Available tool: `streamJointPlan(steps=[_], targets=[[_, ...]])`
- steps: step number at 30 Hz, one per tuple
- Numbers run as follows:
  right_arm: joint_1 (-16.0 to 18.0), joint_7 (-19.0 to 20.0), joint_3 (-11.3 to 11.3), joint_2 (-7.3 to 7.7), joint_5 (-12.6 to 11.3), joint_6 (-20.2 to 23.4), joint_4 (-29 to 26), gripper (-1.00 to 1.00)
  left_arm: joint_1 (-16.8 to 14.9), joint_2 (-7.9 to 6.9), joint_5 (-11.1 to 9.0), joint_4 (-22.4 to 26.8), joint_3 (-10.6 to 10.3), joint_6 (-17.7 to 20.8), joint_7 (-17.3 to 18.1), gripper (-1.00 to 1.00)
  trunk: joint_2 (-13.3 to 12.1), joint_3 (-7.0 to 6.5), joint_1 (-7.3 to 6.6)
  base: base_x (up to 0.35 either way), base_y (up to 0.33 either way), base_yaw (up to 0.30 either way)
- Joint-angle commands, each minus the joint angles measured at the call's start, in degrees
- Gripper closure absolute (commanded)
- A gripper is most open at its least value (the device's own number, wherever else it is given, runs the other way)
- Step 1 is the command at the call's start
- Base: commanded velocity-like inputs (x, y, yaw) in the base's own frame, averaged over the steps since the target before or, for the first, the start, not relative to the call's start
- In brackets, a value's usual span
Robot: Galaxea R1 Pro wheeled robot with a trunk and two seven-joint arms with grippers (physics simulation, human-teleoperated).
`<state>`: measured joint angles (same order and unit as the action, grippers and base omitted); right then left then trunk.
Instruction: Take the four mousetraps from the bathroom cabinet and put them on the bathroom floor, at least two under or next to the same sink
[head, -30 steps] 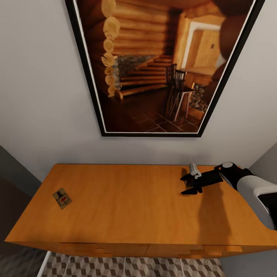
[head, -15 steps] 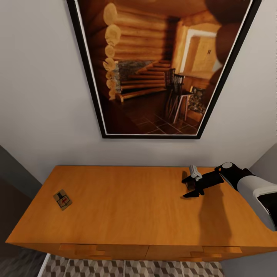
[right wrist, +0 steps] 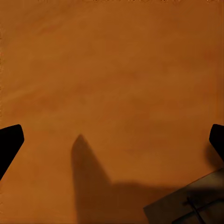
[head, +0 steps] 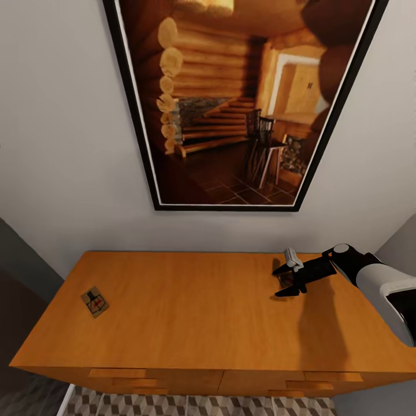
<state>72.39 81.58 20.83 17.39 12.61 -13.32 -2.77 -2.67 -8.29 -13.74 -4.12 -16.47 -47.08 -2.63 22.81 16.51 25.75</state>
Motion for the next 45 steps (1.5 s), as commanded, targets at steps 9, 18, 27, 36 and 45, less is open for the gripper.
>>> streamJointPlan(steps=[9,18,27,36,45], targets=[[0.03,0.07,-0.09,0.02,0.32,-0.39,-0.05,-1.00,-0.12,0.03,-0.15,-0.19,-0.50,-0.30,-0.27,-1.00,0.10,0.05,0.03,0.000,0.000,0.000],[0.03,0.07,-0.08,0.02,0.31,-0.39,-0.05,-1.00,-0.13,0.03,-0.15,-0.19,-0.50,-0.30,-0.27,-1.00,0.10,0.02,0.03,0.000,0.000,0.000],[0.03,0.07,-0.08,0.02,0.31,-0.39,-0.05,-1.00,-0.08,0.03,-0.17,-0.19,-0.50,-0.30,-0.27,-1.00,0.10,-0.40,0.03,0.000,0.000,0.000],[0.04,0.07,-0.08,0.02,0.31,-0.39,-0.05,-1.00,-0.07,0.03,-0.15,-0.19,-0.50,-0.30,-0.27,-1.00,0.10,-1.15,0.03,0.000,0.000,0.000],[0.03,0.07,-0.08,0.02,0.38,-0.39,-0.05,-1.00,-0.10,0.36,-0.15,-0.19,-0.50,-0.30,-0.27,-1.00,0.10,-1.92,0.03,0.000,0.000,0.000]])
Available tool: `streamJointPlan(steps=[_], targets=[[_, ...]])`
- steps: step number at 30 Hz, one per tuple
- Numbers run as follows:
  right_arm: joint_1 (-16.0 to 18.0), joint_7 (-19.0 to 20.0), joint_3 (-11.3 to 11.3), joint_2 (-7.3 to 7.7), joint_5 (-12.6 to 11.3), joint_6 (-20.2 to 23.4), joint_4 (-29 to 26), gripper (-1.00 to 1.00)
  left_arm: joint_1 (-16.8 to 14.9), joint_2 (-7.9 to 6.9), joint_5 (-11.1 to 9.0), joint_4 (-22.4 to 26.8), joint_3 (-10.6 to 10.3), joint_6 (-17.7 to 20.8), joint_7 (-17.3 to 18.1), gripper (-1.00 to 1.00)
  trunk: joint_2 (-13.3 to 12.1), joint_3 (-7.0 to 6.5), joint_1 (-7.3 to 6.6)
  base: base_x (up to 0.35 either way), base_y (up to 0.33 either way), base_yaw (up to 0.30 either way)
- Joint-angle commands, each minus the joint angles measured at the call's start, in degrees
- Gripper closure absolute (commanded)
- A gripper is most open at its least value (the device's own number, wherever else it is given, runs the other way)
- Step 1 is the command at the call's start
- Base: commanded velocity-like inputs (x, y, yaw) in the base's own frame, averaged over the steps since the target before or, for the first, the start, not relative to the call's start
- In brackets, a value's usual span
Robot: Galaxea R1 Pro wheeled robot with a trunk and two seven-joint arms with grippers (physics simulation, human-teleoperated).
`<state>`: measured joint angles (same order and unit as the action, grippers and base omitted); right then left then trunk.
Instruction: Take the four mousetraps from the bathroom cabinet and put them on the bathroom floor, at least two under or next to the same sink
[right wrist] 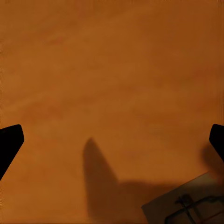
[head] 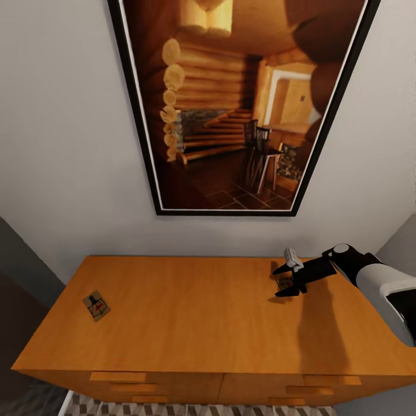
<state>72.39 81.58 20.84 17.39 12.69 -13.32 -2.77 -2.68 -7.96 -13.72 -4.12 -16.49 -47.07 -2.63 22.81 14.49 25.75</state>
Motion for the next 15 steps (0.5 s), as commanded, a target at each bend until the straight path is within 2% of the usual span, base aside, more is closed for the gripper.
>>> streamJointPlan(steps=[1,15], targets=[[0.04,0.07,-0.10,0.02,0.31,-0.39,-0.05,-1.00,-0.09,0.11,-0.17,-0.19,-0.47,-0.30,-0.28,-1.00,0.10,0.02,0.03,0.000,0.000,0.000],[0.04,-0.56,-0.02,0.16,0.32,-0.48,0.03,-1.00,-0.09,0.74,-0.17,-0.19,-0.47,-0.30,-0.27,-1.00,0.10,-1.12,0.03,0.000,0.000,0.000]])
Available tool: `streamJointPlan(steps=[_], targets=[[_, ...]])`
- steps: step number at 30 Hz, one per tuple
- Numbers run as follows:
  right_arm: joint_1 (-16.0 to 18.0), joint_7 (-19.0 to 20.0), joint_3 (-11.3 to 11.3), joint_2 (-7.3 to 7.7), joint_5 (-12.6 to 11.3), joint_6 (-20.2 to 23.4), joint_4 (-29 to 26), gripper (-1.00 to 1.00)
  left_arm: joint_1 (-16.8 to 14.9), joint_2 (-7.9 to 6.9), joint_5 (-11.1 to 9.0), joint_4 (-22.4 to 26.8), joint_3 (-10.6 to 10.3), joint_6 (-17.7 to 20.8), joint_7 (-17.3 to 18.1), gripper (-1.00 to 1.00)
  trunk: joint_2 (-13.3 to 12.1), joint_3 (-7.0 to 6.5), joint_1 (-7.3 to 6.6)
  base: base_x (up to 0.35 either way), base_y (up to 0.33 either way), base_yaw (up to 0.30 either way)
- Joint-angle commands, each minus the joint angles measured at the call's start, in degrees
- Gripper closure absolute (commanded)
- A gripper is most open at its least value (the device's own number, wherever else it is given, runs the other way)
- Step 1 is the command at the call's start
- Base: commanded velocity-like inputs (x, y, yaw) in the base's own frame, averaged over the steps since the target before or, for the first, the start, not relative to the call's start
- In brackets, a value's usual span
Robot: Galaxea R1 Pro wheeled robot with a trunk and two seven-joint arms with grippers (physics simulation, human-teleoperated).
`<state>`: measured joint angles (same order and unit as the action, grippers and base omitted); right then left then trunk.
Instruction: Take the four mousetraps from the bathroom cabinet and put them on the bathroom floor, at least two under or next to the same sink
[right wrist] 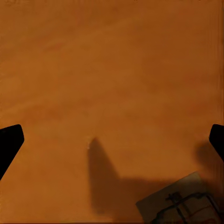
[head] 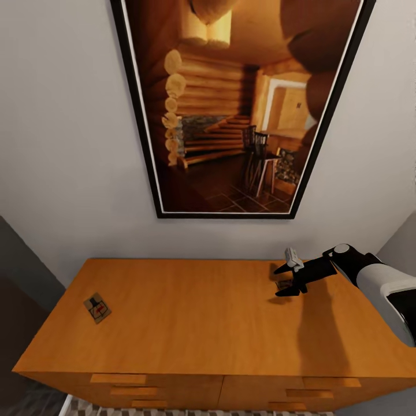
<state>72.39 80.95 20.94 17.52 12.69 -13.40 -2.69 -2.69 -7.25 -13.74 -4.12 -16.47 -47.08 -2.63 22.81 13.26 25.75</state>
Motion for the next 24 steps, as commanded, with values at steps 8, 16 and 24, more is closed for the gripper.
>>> streamJointPlan(steps=[8,16,24], targets=[[0.04,-0.07,-0.25,1.69,0.32,-0.40,-0.11,-1.00,-0.09,0.08,-0.15,-0.19,-0.50,-0.30,-0.24,-1.00,0.11,-0.30,0.03,0.000,0.000,0.000],[0.04,-0.06,-0.23,2.60,0.32,-0.40,-0.12,-1.00,-0.11,0.21,-0.15,-0.19,-0.50,-0.30,-0.20,-1.00,0.11,-0.34,0.03,0.000,0.000,0.000],[0.04,-0.01,-0.28,3.59,0.32,-0.40,-0.14,-1.00,-0.07,0.29,-0.15,-0.19,-0.50,-0.30,-0.19,-1.00,0.11,-0.34,0.03,0.000,0.000,0.000]])
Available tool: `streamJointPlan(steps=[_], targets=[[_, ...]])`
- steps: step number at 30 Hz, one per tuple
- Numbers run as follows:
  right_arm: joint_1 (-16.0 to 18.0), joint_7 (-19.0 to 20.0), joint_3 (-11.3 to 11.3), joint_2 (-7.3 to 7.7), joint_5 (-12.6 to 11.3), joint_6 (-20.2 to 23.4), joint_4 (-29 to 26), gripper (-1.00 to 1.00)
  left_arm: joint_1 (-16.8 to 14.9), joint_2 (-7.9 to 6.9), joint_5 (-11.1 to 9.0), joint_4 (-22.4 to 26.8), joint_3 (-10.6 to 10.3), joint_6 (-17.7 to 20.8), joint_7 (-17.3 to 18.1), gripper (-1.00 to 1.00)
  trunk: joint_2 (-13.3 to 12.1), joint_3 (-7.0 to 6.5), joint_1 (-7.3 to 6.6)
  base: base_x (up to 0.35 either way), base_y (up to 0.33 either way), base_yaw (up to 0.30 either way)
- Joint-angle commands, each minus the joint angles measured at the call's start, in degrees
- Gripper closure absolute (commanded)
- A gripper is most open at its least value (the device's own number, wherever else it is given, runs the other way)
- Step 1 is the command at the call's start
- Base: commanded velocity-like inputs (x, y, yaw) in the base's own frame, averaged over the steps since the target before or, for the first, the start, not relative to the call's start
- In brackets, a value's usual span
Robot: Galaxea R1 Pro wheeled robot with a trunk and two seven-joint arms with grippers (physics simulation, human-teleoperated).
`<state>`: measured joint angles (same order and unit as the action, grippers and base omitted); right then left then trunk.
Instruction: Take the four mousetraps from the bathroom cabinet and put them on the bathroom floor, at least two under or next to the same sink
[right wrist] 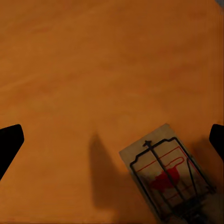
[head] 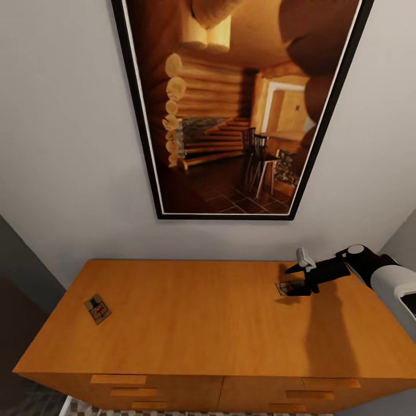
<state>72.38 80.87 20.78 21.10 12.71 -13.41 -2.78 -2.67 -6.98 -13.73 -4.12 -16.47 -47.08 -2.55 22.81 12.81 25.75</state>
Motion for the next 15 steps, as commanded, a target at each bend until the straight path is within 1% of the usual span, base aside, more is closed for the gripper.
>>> streamJointPlan(steps=[1,8,15], targets=[[0.04,0.07,-0.12,0.22,0.30,-0.39,-0.07,-1.00,-0.09,0.03,-0.15,-0.19,-0.50,-0.30,-0.28,-1.00,0.11,0.11,0.03,0.000,0.000,0.000],[0.04,0.08,-0.12,1.12,0.30,-0.39,-0.11,-1.00,-0.07,0.04,-0.15,-0.19,-0.50,-0.30,-0.28,-1.00,0.11,0.11,0.03,0.000,0.000,0.000],[0.04,0.08,-0.14,2.65,0.30,-0.39,-0.47,-1.00,-0.13,0.04,-0.15,-0.19,-0.50,-0.30,-0.26,-1.00,0.11,0.11,0.03,0.000,0.000,0.000]])
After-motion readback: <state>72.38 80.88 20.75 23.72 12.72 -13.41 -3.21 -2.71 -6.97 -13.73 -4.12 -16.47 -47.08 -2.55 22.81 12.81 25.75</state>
